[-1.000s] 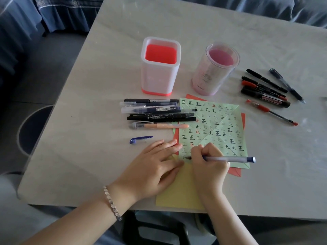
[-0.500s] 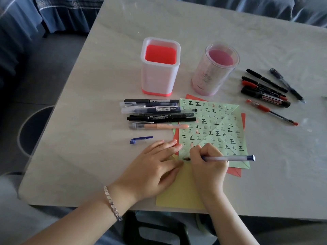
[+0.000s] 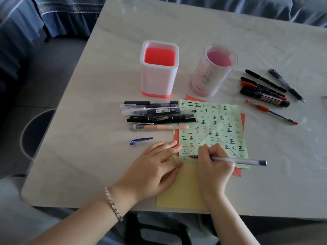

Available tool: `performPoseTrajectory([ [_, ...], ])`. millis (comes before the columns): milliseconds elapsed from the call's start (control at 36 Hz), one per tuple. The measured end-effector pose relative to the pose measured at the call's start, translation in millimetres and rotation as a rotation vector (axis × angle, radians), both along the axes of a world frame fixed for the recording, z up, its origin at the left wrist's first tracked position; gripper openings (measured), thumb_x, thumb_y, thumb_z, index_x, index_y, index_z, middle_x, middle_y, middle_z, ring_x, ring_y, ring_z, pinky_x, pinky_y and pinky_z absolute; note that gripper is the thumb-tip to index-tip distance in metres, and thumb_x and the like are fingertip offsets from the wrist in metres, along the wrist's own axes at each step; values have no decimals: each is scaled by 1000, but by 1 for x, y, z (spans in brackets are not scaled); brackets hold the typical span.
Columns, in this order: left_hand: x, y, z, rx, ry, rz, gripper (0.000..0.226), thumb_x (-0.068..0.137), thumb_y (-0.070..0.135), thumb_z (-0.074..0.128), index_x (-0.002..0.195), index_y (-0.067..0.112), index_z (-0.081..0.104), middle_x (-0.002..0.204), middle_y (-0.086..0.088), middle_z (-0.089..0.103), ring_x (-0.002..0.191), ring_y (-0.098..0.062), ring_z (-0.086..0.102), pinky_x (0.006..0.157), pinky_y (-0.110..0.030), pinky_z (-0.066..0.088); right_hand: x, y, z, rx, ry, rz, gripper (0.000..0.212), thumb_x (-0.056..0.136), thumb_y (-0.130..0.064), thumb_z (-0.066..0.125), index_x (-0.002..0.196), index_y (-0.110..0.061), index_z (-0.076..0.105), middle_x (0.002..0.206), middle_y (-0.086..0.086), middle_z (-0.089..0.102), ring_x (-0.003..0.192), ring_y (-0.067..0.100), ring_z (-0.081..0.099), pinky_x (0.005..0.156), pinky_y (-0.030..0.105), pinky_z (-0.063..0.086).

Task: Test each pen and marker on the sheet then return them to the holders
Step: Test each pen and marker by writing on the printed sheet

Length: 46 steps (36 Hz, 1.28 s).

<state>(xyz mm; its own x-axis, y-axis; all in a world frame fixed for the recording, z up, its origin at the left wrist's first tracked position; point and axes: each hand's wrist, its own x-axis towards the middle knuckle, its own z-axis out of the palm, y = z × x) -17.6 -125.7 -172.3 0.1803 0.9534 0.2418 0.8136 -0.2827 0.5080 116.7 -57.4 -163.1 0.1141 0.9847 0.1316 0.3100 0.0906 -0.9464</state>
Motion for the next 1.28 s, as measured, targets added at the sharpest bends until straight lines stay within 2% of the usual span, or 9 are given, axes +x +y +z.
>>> performPoseTrajectory([
  [83, -1, -2, 0, 88, 24, 49, 28, 91, 22, 47, 99, 9, 71, 123, -9, 61, 122, -22, 50, 106, -36, 32, 3, 2, 6, -46, 93, -40, 41, 84, -3, 59, 50, -11, 37, 41, -10, 36, 41, 5, 32, 44, 13, 30],
  [167, -5, -5, -1, 181, 59, 230, 26, 89, 14, 48, 104, 4, 67, 117, -11, 63, 112, -23, 51, 99, -36, 36, 12, 4, 16, -84, 138, -29, 31, 86, -11, 60, 59, -10, 45, 44, 2, 45, 38, 6, 38, 42, 15, 35],
  [278, -15, -8, 0, 131, 112, 510, 29, 86, 14, 45, 106, 6, 65, 110, -9, 61, 103, -22, 49, 91, -33, 33, 34, 10, 24, -153, 124, 13, 29, 82, -20, 65, 60, -11, 47, 41, -6, 49, 39, 5, 43, 44, 19, 41],
  [361, -25, -9, 0, 93, 148, 589, 30, 86, 22, 44, 103, 7, 65, 102, -7, 62, 96, -22, 48, 84, -34, 32, 48, 12, 30, -183, 124, 48, 25, 81, -15, 65, 63, -11, 49, 51, -1, 51, 41, 0, 47, 43, 12, 40],
  [500, -35, -8, 1, 91, 123, 527, 31, 87, 24, 45, 99, 2, 64, 91, -10, 61, 87, -24, 48, 77, -35, 38, 63, 11, 37, -270, 173, 136, 12, 88, -15, 56, 77, -10, 58, 60, 3, 65, 50, 3, 57, 47, 14, 47],
  [667, -8, -2, 29, -80, -268, 465, 26, 92, 24, 53, 108, 8, 65, 103, 1, 58, 93, -1, 52, 81, -8, 39, 66, 5, 48, -373, 392, 205, 49, 78, -61, 52, 75, -17, 74, 77, 11, 73, 66, 21, 68, 60, 33, 56],
  [750, 11, 3, 45, -162, -541, 449, 24, 82, 30, 53, 103, 24, 64, 103, 12, 59, 96, 5, 55, 78, -4, 41, 66, 7, 58, -434, 531, 186, 40, 82, -38, 46, 57, -15, 67, 60, 6, 67, 50, 17, 61, 59, 35, 51],
  [861, 30, 10, 59, -191, -708, 408, 17, 81, 26, 59, 96, 34, 62, 98, 11, 63, 90, 1, 60, 77, -9, 44, 65, 11, 75, -462, 599, 186, 39, 93, -22, 40, 60, -8, 52, 51, 6, 61, 42, 14, 54, 48, 24, 50],
  [1278, 48, 21, 78, -201, -698, 268, 17, 79, 35, 57, 95, 38, 61, 97, 20, 61, 90, -1, 58, 76, -8, 42, 73, 13, 91, -380, 523, 183, 38, 91, -20, 44, 59, -4, 57, 47, 14, 59, 39, 15, 53, 42, 17, 45],
])
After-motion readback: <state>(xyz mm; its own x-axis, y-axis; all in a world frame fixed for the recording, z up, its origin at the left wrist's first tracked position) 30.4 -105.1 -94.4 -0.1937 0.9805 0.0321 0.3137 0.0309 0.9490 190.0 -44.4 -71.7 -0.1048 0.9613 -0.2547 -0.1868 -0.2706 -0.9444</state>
